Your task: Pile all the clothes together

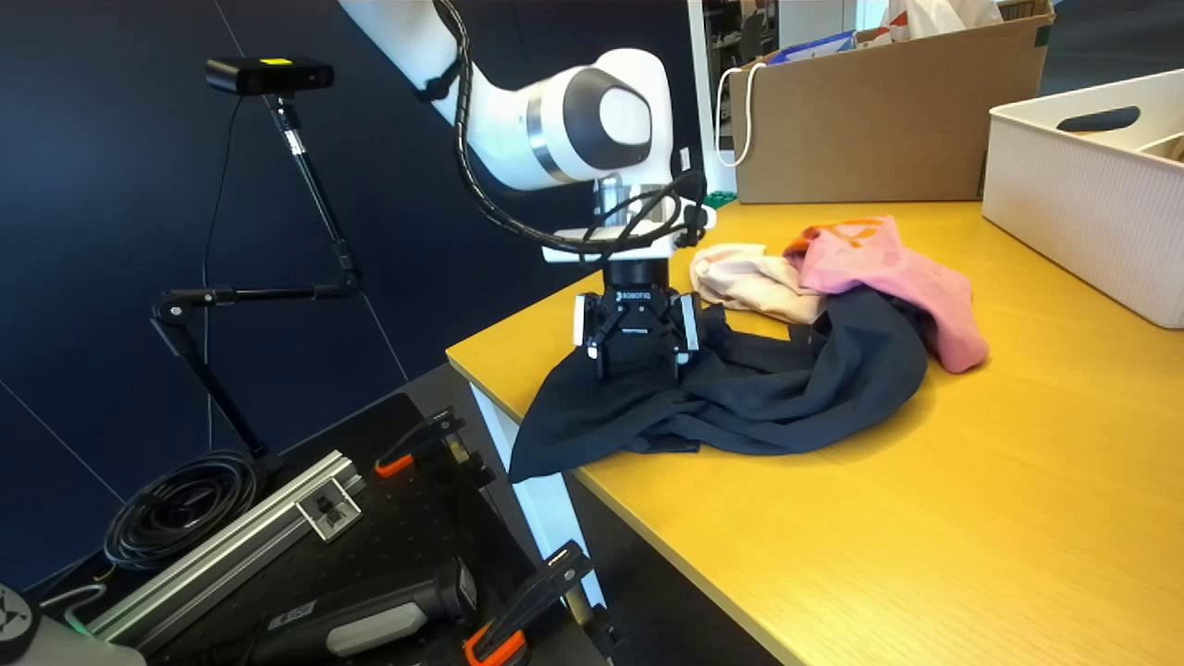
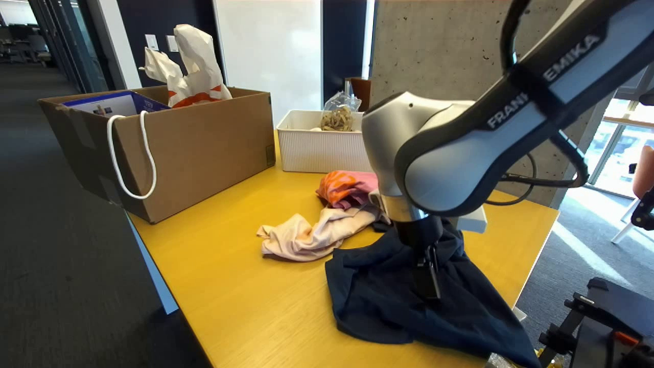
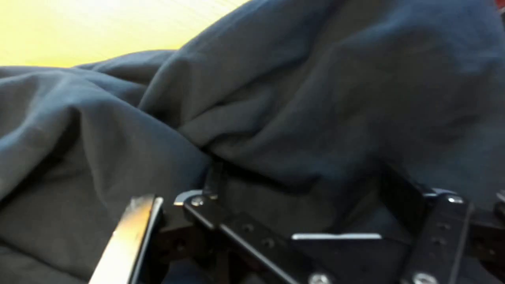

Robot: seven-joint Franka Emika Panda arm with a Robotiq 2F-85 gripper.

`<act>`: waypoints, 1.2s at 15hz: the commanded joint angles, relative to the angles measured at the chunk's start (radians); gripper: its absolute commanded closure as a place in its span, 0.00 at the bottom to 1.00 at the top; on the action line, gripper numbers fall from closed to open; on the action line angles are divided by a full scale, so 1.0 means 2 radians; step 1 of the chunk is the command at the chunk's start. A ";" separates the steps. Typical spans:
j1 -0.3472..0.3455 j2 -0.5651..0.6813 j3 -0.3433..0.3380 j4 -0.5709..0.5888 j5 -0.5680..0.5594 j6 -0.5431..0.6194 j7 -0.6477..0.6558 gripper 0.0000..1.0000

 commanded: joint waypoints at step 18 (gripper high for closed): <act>0.051 0.008 0.005 0.071 -0.028 0.015 0.070 0.99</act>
